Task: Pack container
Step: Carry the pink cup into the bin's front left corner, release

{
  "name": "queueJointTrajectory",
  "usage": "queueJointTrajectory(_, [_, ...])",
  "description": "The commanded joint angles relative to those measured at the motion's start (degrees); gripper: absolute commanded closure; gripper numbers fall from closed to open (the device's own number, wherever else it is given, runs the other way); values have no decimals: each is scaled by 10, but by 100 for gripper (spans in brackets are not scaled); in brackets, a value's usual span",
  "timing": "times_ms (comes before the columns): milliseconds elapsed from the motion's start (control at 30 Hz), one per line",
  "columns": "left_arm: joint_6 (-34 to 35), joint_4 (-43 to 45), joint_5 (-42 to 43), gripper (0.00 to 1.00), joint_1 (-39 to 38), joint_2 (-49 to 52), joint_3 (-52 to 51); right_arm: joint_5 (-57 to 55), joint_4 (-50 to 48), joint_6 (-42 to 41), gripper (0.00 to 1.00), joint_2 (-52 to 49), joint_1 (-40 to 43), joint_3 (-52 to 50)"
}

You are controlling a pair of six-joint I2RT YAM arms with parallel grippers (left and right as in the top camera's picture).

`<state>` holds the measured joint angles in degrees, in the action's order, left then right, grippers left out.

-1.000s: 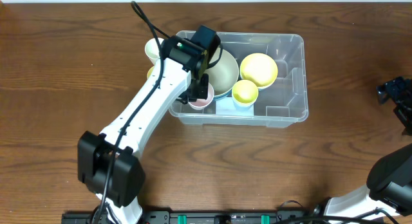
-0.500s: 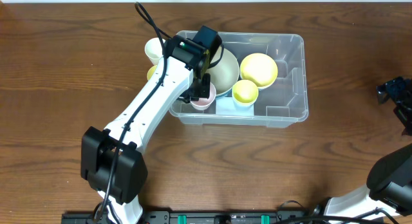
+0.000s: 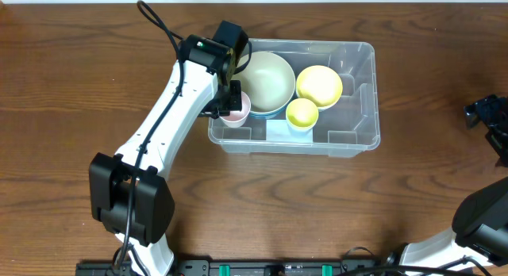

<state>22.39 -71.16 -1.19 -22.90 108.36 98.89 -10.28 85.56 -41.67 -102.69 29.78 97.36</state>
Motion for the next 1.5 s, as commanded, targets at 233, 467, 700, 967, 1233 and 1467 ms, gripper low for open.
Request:
queueJointTrajectory(233, [-9, -50, 21, 94, -10, 7, -5, -6, -1, -7, 1, -1, 2, -2])
queueJointTrajectory(467, [-9, -37, 23, 94, -11, 9, -5, -6, -1, -7, 1, -1, 2, -2])
queueJointTrajectory(700, [-9, 0, 23, 94, -11, 10, -5, -6, -1, -7, 1, -1, 2, -2])
queueJointTrajectory(967, [-10, 45, 23, 94, -9, 10, -5, -6, -1, -7, 1, -1, 2, -2])
queueJointTrajectory(1233, [-10, 41, 23, 94, -9, 10, -5, -6, -1, -7, 1, -1, 2, -2])
queueJointTrajectory(1467, [-9, -7, 23, 94, -9, 10, -5, -6, -1, -7, 1, -1, 2, -2])
